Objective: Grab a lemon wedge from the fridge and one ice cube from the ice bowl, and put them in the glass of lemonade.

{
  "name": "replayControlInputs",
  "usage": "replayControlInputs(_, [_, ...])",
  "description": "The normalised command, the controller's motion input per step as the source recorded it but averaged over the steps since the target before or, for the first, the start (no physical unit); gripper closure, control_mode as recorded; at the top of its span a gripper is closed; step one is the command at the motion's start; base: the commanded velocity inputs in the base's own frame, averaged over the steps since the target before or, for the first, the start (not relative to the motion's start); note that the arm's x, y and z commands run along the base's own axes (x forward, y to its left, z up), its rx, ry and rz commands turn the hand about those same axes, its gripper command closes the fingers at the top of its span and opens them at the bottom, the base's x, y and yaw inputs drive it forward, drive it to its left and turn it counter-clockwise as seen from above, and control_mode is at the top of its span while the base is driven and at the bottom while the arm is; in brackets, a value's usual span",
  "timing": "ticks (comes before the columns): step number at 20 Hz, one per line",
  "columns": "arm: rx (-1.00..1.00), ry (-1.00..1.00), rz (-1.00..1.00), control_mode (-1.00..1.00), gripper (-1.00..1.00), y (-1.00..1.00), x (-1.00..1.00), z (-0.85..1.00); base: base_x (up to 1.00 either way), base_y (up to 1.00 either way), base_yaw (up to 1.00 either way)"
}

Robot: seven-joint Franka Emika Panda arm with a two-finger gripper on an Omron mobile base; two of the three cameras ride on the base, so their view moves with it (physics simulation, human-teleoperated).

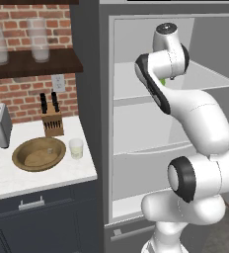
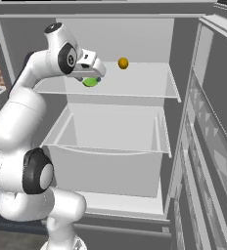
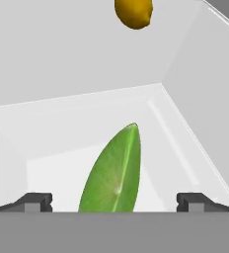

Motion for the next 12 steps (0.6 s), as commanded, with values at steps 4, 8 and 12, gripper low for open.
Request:
replayControlInputs(4, [0.00,0.00,-0.04,-1.00,-1.00,-0.13,0.00,-0.03,0.00,0.00,0.00])
replayControlInputs(8, [0.00,0.00,-0.06,-1.00,-1.00,-0.02,0.04,0.00,0.00,0.00,0.00])
replayControlInputs(12, [0.01,0.00,-0.06,-1.00,-1.00,0.00,0.23,0.00,0.00,0.00,0.00])
